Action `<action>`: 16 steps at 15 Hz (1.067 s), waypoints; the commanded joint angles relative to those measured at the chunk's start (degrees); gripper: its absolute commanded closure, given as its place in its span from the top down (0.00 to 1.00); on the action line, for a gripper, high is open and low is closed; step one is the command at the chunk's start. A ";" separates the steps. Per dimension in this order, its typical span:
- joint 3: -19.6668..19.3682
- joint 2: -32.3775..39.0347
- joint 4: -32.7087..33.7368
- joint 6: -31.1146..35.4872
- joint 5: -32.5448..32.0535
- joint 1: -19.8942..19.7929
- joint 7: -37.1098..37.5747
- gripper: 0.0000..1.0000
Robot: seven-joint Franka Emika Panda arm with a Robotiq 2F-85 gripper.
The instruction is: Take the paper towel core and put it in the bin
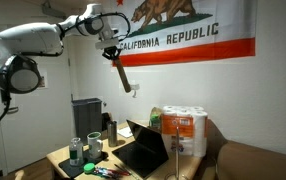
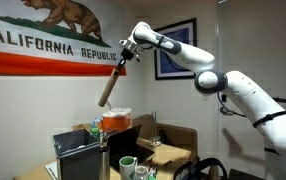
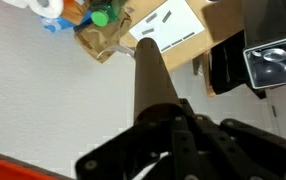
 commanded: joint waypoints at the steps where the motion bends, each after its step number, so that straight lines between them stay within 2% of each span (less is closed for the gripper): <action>1: -3.30 2.13 4.24 -6.09 1.44 4.76 -0.56 0.03; 2: -1.00 -1.43 -2.65 -4.33 0.03 3.83 -0.16 0.03; 3: -1.27 -1.31 -2.52 -4.94 -0.19 4.89 0.13 0.03; 4: -4.11 2.31 4.50 -8.63 0.85 7.67 0.20 0.03; 5: -4.62 2.34 4.62 -9.75 0.56 8.59 0.51 0.03; 6: -3.08 -1.53 -2.24 -8.15 -0.78 7.85 1.07 0.03; 7: -3.52 -1.72 -2.10 -8.92 -1.15 8.61 1.40 0.03; 8: -5.81 1.76 4.89 -12.54 -0.53 10.88 1.49 0.03; 9: -4.19 -2.12 -1.93 -10.60 -1.50 9.99 1.89 0.03; 16: -3.85 -3.66 -1.94 -16.62 -1.06 15.11 4.46 0.03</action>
